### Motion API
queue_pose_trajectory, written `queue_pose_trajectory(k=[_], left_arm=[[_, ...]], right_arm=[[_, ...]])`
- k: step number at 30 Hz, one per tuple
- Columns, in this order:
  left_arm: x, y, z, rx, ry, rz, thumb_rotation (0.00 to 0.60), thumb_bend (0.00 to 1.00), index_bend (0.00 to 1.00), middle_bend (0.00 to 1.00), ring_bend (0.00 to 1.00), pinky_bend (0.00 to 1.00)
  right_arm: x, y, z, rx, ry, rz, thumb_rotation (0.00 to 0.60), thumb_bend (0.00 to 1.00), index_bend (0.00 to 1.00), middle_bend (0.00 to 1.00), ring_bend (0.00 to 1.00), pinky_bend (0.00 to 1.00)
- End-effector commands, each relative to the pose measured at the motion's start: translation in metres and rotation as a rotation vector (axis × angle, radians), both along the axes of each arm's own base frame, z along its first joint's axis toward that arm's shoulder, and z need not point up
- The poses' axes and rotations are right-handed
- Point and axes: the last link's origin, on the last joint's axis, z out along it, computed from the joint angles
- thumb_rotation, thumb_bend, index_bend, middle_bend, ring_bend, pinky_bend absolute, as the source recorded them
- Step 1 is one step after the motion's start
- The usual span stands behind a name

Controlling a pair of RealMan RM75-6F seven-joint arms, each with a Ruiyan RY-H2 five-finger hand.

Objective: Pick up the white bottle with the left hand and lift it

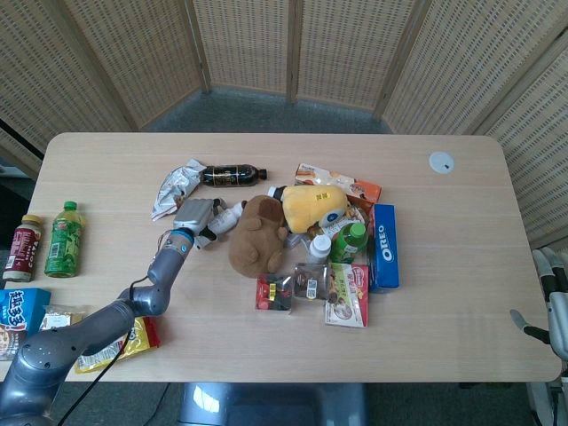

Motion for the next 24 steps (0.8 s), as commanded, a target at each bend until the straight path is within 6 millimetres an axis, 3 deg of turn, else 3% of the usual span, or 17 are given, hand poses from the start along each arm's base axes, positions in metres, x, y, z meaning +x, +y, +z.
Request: queue_pose_trajectory(k=[1, 5, 11, 17, 24], left_arm=[[-0.003, 0.000, 0.009, 0.021, -0.025, 0.005, 0.600, 0.36, 0.53, 0.55, 0.72, 0.63], [-0.006, -0.001, 0.029, 0.057, -0.059, 0.001, 0.600, 0.36, 0.54, 0.56, 0.72, 0.64], [-0.008, -0.013, 0.074, 0.127, -0.128, -0.028, 0.600, 0.36, 0.54, 0.57, 0.73, 0.64], [0.001, -0.030, 0.134, 0.209, -0.179, -0.078, 0.600, 0.36, 0.54, 0.57, 0.73, 0.64], [0.026, -0.058, 0.205, 0.314, -0.264, -0.140, 0.600, 0.35, 0.54, 0.57, 0.73, 0.64]], right_arm=[[0.000, 0.000, 0.000, 0.001, -0.001, 0.001, 0.587, 0.20, 0.00, 0.00, 0.00, 0.00], [0.002, -0.001, -0.002, 0.005, -0.004, 0.009, 0.589, 0.20, 0.00, 0.00, 0.00, 0.00], [0.003, -0.005, -0.007, 0.019, -0.014, 0.023, 0.584, 0.20, 0.00, 0.00, 0.00, 0.00], [0.005, -0.009, -0.014, 0.036, -0.030, 0.043, 0.584, 0.20, 0.00, 0.00, 0.00, 0.00], [0.003, -0.008, -0.025, 0.053, -0.063, 0.055, 0.585, 0.20, 0.00, 0.00, 0.00, 0.00]])
